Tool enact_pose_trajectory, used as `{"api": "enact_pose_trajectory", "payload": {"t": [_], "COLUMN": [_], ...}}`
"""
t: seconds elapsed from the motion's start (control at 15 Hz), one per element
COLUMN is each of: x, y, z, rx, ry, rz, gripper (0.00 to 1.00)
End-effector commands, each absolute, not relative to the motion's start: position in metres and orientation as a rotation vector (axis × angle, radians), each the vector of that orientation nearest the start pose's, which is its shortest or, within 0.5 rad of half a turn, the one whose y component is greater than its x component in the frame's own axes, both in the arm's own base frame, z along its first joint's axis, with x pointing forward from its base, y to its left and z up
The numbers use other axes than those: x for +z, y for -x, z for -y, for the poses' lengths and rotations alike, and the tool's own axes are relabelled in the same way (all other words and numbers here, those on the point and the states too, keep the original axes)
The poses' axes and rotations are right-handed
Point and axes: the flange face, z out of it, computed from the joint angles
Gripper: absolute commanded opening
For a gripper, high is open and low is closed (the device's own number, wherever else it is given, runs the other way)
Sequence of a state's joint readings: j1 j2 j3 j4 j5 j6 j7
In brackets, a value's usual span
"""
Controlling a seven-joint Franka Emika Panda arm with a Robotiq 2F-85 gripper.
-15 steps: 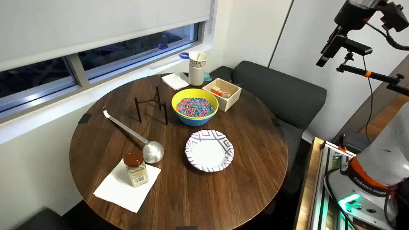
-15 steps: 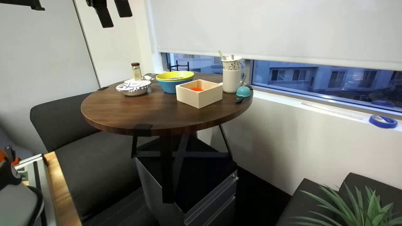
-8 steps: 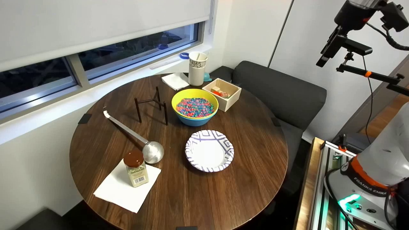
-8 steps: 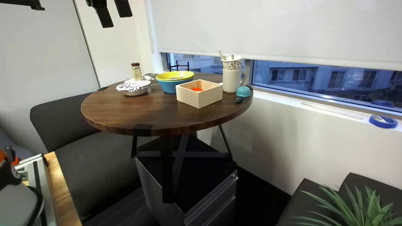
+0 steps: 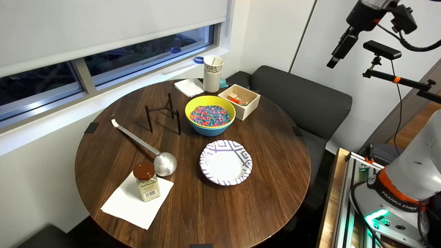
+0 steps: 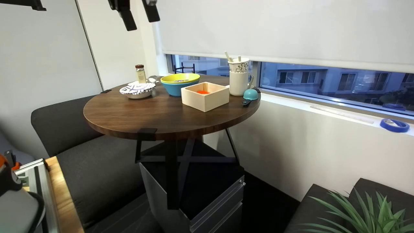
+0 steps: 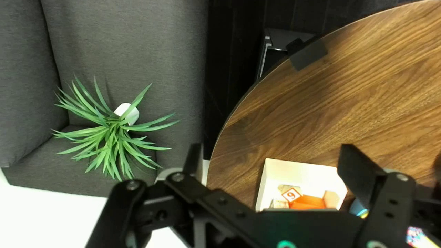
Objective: Put the blue ladle inside the wooden box
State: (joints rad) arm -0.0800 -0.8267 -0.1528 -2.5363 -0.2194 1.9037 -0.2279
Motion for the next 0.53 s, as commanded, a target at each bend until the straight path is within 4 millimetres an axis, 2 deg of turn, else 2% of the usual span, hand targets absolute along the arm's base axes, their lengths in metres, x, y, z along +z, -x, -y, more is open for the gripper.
{"api": "enact_pose_trajectory", "payload": {"t": [0.0,0.2,0.47], "x": [0.529,0.509,0.482], "y": [-0.362,-0.405,-0.461], "z": [0.124,0.134,0.136], "rx": [-0.252,-0.206,-0.149], "ry": [3.226,3.214,3.202], "rz": [0.182,0.177,0.196], "gripper": [1.00,1.00,1.00]}}
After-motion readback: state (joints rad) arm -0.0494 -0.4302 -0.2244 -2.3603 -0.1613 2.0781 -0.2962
